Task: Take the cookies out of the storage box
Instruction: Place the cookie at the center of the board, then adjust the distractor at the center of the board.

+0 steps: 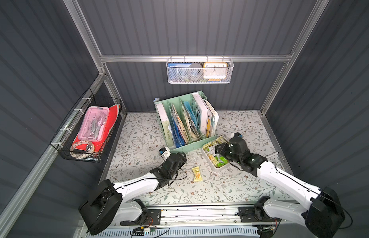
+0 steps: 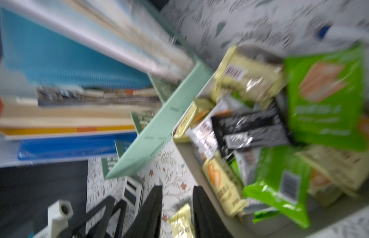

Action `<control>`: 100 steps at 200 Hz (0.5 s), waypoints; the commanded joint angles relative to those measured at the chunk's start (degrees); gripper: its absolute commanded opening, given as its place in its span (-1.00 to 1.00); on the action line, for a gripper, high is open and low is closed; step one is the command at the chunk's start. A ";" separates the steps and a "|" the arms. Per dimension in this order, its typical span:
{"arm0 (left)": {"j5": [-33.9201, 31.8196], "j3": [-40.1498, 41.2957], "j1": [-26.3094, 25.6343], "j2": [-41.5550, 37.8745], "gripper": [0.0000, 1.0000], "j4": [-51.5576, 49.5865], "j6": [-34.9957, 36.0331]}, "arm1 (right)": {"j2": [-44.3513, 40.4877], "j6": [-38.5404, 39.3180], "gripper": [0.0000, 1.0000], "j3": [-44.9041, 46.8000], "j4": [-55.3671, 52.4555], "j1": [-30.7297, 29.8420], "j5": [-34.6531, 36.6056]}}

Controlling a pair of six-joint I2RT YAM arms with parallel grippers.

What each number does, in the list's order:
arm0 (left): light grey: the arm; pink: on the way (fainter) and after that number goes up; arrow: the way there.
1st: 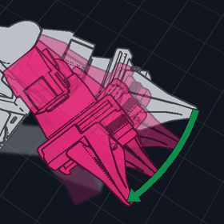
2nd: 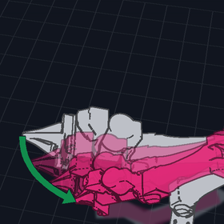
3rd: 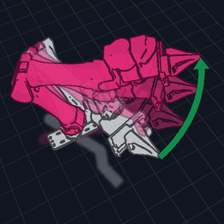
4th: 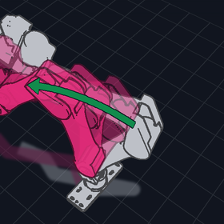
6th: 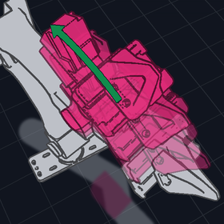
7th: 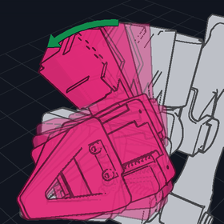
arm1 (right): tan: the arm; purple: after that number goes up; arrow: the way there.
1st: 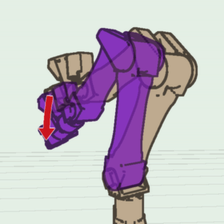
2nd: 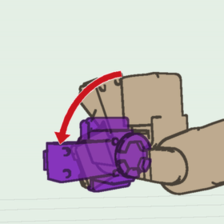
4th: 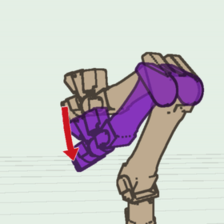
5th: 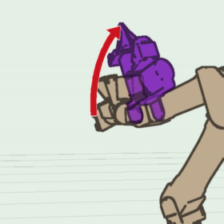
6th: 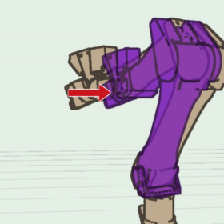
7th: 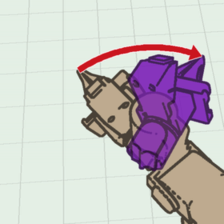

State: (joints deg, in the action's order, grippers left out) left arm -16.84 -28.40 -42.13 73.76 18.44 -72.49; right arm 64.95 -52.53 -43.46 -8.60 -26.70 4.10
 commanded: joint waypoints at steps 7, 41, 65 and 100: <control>2.29 -1.52 -0.19 2.53 0.17 6.96 3.93 | 2.96 3.31 -0.32 -2.95 -3.55 8.16 -7.59; 2.60 -2.76 -0.22 5.24 0.16 8.51 4.59 | 16.00 3.92 -0.25 -10.32 0.26 14.84 -20.83; 2.54 -3.82 -0.15 7.49 0.16 8.92 5.00 | 25.84 4.95 -0.25 -17.55 0.69 17.56 -25.91; 2.48 -5.81 -0.24 10.69 0.14 9.16 5.78 | 36.58 5.20 -0.34 -25.82 1.31 19.57 -29.70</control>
State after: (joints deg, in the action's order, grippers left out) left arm -14.72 -32.08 -42.13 82.50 26.57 -68.79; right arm 96.77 -48.51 -64.71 -7.70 -8.14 -19.79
